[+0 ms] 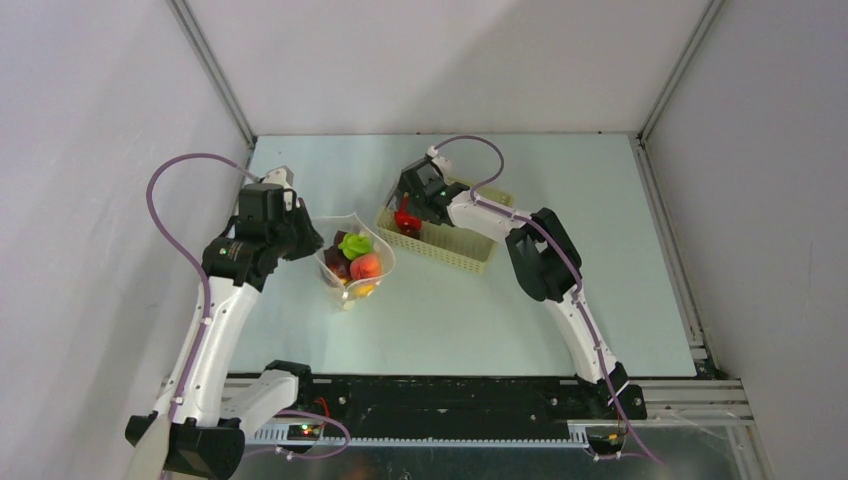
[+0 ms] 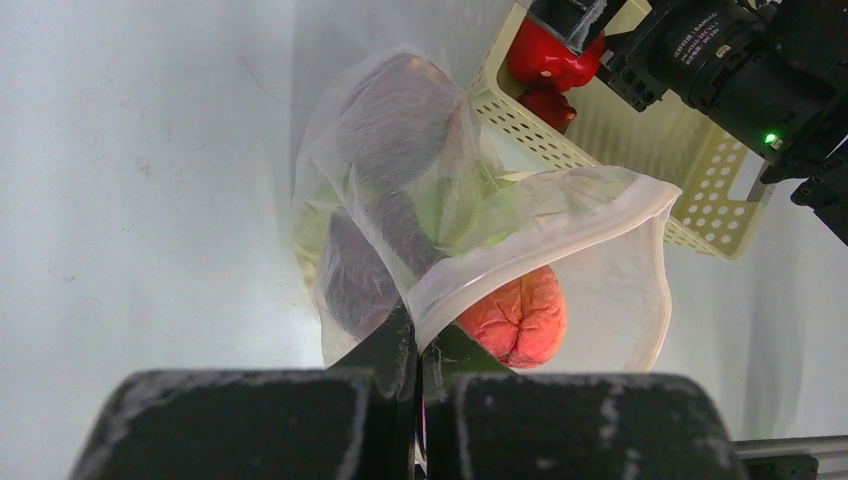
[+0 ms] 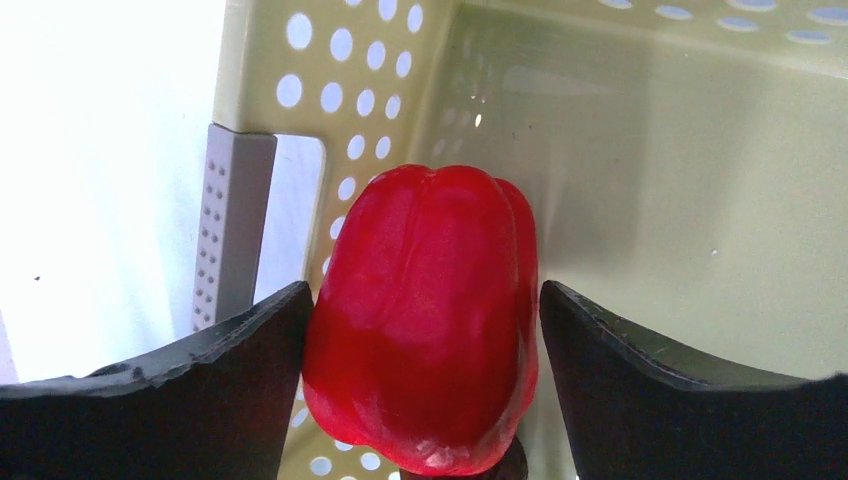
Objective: Place the food in the zip-top bag and seal the zipper
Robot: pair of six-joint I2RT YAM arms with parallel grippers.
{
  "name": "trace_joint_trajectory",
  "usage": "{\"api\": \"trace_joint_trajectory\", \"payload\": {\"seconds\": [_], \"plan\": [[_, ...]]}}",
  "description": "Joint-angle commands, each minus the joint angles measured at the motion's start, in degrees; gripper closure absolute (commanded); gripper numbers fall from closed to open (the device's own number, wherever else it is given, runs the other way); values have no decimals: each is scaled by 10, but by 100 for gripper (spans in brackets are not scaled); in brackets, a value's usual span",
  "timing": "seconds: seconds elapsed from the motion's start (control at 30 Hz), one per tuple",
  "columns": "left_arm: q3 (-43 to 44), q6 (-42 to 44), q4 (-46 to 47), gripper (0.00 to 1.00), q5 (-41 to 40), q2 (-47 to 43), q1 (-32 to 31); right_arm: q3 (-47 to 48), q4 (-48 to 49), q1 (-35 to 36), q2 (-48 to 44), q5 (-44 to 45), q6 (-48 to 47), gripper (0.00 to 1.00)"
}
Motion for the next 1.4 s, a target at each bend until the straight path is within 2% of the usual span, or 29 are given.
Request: {"api": "trace_joint_trajectory", "payload": {"seconds": [0.0, 0.27, 0.33, 0.6, 0.83, 1.0, 1.13, 1.37], "plan": [[0, 2, 17, 100, 9, -11, 2, 9, 15, -2, -1, 13, -2, 18], [-1, 2, 17, 100, 9, -11, 2, -95, 107, -3, -82, 40, 13, 45], [-1, 2, 16, 100, 10, -9, 2, -110, 116, -3, -99, 46, 12, 48], [-2, 3, 18, 100, 15, -9, 2, -175, 148, -2, -173, 67, 3, 51], [-3, 5, 18, 100, 22, -5, 2, -248, 168, 5, -280, 90, -35, 52], [-2, 8, 18, 100, 24, -4, 2, -283, 198, 29, -360, 53, -75, 52], [-3, 8, 18, 100, 28, -4, 2, -309, 240, 75, -413, 6, -128, 52], [-1, 9, 18, 100, 32, -3, 2, -311, 257, 150, -443, -58, -140, 53]]}}
